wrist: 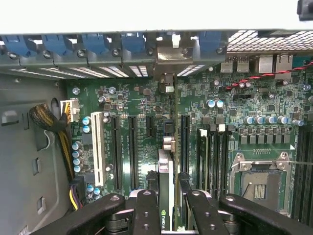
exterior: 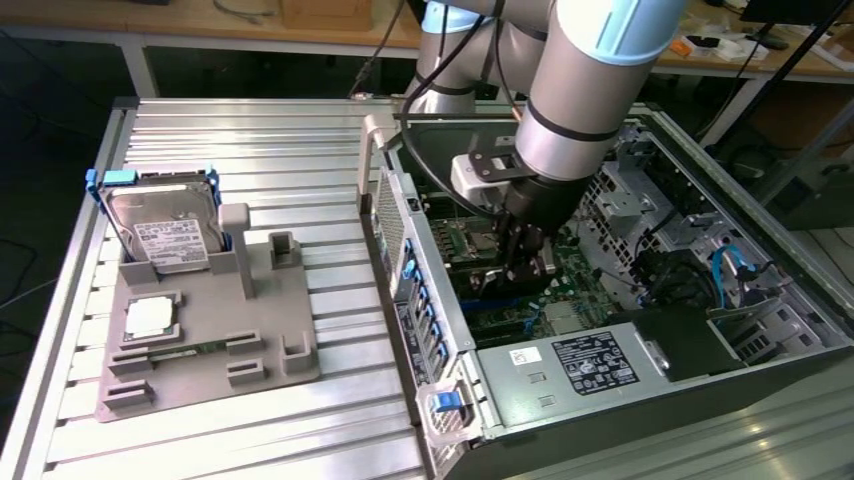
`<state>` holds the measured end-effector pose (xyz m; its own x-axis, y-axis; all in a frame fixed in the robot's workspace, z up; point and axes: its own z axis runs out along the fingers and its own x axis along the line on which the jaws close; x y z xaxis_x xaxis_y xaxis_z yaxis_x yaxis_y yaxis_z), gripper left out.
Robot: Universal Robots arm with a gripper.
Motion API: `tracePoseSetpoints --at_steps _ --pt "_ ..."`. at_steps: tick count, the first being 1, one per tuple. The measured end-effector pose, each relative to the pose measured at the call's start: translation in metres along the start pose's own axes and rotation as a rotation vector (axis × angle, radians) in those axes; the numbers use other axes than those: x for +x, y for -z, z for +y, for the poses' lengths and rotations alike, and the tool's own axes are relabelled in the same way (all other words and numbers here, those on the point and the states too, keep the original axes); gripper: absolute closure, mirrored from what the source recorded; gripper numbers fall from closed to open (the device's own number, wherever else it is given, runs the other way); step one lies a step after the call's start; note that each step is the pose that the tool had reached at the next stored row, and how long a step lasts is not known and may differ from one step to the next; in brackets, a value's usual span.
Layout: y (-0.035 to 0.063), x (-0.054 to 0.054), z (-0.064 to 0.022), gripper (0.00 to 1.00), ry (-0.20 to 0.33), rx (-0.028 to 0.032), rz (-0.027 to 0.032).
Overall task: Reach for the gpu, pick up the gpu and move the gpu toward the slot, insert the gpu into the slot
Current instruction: 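Insert the gpu into the slot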
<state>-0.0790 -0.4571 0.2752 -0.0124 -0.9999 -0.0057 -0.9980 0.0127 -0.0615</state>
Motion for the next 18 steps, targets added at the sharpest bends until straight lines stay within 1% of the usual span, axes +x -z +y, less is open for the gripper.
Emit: tracePoseSetpoints --at_steps 18 --pt "-0.0011 0.0007 0.005 0.73 0.0 0.0001 -0.0001"
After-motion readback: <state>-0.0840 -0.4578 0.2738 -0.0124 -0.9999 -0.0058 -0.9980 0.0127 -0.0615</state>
